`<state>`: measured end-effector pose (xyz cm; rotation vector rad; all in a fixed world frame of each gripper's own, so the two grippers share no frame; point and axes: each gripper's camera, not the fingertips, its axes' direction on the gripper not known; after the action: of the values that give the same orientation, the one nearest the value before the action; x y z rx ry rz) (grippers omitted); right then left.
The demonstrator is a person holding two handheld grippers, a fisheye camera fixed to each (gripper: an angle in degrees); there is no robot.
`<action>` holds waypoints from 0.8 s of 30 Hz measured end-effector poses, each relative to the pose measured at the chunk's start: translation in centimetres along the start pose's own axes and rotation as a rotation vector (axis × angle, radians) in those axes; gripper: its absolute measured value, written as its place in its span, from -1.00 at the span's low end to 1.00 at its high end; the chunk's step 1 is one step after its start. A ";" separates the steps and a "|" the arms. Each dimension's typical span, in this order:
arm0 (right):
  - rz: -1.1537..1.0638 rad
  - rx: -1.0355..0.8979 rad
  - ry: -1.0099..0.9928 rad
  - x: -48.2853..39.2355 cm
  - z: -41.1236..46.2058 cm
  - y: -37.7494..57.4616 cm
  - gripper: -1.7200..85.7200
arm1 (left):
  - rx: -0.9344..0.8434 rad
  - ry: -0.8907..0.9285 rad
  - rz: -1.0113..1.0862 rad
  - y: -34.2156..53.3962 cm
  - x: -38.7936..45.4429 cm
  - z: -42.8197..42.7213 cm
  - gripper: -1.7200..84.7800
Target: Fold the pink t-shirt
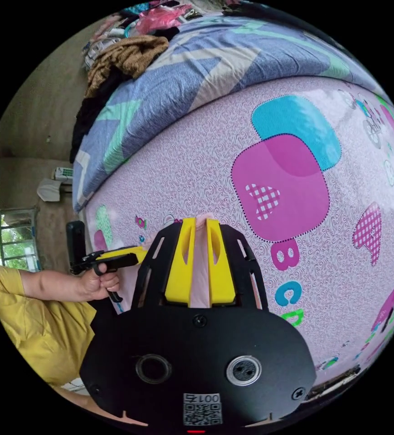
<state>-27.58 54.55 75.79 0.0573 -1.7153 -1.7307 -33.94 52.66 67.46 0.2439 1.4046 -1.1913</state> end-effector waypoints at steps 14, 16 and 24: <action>-0.136 0.016 -0.060 -0.1 1.9 5.0 -0.96 | 0.037 -0.184 0.181 6.5 1.0 1.3 -0.99; -0.209 -0.038 -0.122 -1.5 2.2 5.3 -0.96 | 0.044 -0.218 0.228 7.5 1.5 1.9 -0.99; -0.283 -0.189 -0.023 -5.2 2.5 5.8 -0.96 | 0.061 -0.276 0.278 10.8 1.7 3.5 -0.99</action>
<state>-22.31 59.87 79.09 0.2040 -1.6127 -2.1004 -24.24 54.11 61.55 0.2954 1.0574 -0.9955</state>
